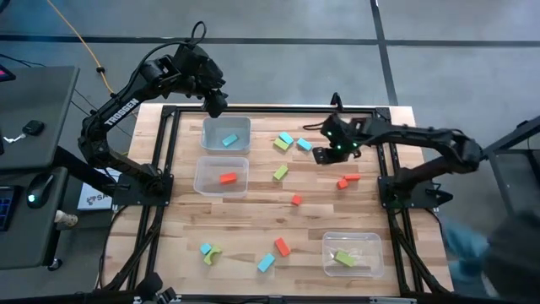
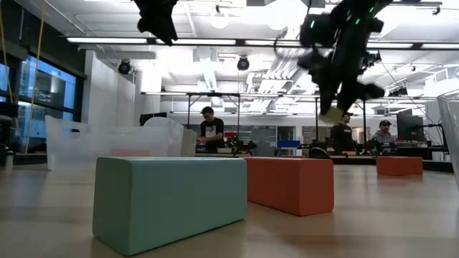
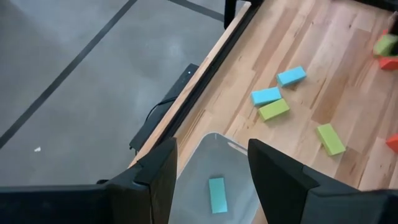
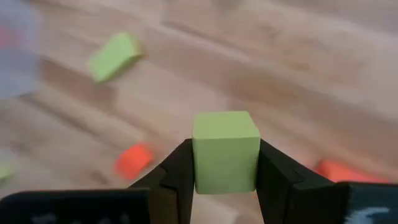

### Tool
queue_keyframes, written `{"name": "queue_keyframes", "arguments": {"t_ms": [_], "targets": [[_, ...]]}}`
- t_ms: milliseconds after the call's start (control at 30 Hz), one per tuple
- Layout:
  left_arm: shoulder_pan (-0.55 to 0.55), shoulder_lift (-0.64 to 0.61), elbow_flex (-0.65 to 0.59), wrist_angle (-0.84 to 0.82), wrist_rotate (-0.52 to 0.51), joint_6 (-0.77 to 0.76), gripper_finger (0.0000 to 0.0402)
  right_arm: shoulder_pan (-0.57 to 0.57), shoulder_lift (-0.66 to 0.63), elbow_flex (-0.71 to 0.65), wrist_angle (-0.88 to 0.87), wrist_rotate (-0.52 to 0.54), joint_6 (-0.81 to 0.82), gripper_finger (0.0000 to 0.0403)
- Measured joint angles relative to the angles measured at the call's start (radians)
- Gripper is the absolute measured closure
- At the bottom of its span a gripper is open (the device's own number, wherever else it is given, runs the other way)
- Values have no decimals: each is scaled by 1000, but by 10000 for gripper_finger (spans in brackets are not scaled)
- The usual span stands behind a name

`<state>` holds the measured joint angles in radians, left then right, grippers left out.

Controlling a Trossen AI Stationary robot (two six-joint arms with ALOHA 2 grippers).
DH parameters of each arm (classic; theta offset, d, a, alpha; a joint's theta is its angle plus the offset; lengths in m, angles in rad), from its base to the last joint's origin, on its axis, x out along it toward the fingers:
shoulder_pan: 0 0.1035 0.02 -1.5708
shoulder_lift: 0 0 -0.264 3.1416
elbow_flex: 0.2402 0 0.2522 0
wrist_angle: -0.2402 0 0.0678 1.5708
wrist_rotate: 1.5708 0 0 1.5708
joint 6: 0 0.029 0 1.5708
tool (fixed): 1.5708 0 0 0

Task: Sort & place blocks by color
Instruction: Put the green block into the bottom transparent bin

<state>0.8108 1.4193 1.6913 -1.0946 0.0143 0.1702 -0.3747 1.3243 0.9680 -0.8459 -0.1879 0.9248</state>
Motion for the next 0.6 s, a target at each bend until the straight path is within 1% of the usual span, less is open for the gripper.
{"name": "queue_keyframes", "arguments": {"t_ms": [267,433,600], "targets": [[0,0,0,0,0,25,227,175,-161,0,26,4,218,296],[0,0,0,0,0,25,227,284,-211,0,90,-7,274,296],[0,0,0,0,0,0,227,394,-219,0,142,-8,283,296]]}}
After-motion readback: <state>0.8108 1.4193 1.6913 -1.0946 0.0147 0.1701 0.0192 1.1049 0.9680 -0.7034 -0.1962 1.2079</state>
